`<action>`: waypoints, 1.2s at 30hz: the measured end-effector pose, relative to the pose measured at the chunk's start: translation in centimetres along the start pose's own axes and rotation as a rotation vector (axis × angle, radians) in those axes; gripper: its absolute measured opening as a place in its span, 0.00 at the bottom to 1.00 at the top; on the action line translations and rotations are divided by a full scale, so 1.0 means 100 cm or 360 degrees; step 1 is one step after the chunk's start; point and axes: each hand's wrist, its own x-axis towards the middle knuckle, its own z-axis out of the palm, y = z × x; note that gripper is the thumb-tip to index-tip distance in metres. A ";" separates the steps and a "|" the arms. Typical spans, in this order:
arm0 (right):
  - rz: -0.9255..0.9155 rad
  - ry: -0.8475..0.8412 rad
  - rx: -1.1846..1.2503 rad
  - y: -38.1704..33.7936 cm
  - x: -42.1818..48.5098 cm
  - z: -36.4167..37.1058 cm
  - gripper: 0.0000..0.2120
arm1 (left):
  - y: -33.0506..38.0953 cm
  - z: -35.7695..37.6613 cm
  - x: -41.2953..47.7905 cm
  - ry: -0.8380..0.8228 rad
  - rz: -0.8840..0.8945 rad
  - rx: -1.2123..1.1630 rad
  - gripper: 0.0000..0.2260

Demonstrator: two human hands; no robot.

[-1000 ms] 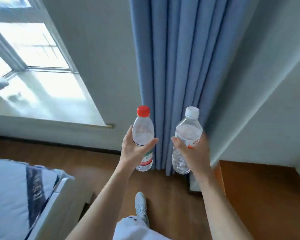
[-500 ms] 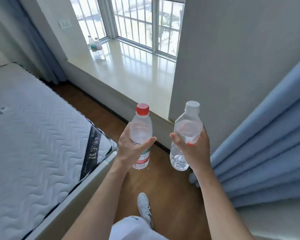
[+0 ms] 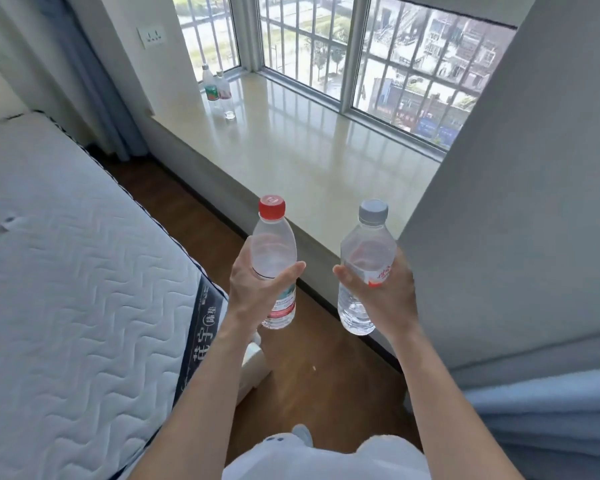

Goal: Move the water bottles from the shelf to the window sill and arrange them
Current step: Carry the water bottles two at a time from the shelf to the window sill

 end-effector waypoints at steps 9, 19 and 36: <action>0.0032 -0.0171 0.0068 0.008 0.093 0.056 0.32 | -0.020 -0.006 0.083 0.0151 -0.0048 0.0064 0.25; -0.0022 -0.0546 0.0161 0.002 0.273 0.132 0.28 | -0.026 0.012 0.244 0.0349 -0.0188 0.0017 0.23; -0.0270 -0.1054 0.0229 -0.035 0.426 0.292 0.25 | -0.041 -0.051 0.404 0.0737 -0.0255 0.0082 0.26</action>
